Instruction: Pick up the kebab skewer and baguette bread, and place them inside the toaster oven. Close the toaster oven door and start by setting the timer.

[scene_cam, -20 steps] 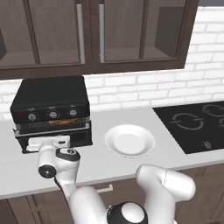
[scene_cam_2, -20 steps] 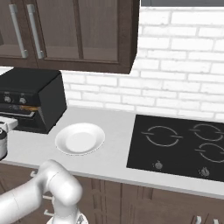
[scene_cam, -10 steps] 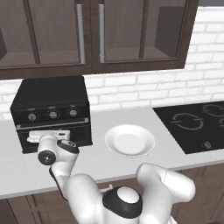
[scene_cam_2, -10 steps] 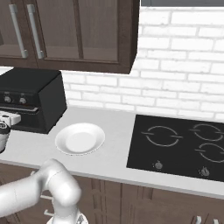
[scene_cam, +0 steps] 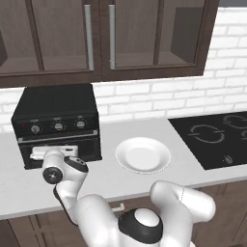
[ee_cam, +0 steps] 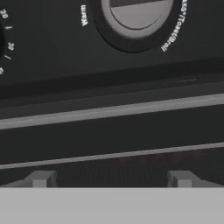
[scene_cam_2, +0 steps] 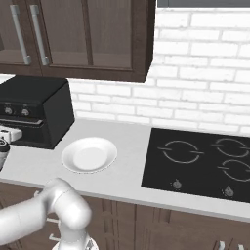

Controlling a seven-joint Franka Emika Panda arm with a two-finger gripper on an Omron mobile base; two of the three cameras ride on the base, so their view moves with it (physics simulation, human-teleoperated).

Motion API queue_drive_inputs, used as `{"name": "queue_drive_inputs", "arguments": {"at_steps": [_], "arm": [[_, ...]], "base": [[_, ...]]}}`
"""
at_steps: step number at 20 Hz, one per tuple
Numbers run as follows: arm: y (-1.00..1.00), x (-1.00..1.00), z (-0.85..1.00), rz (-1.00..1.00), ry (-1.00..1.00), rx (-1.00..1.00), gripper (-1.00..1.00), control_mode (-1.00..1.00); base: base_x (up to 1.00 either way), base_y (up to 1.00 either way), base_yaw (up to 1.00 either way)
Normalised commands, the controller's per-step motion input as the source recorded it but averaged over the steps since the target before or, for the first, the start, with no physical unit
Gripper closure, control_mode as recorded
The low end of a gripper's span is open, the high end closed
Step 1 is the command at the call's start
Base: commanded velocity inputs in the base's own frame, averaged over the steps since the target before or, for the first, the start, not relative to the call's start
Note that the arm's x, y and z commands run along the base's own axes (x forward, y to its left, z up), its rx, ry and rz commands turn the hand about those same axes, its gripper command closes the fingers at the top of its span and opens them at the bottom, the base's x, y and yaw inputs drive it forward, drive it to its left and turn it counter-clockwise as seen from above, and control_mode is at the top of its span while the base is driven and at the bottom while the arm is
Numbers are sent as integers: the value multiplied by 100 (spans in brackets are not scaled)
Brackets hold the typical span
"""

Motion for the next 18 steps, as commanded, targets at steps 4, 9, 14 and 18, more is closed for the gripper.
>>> {"name": "queue_drive_inputs", "arguments": {"at_steps": [4,9,14,18], "arm": [[0,-48,0,0,-1,0,-100,-100],[3,-57,24,0,-1,0,-100,-100],[22,-14,75,0,-2,0,-100,-100],[21,0,83,0,0,0,-100,-100]], "base": [[0,0,0],[0,0,0],[0,0,0],[0,0,0]]}}
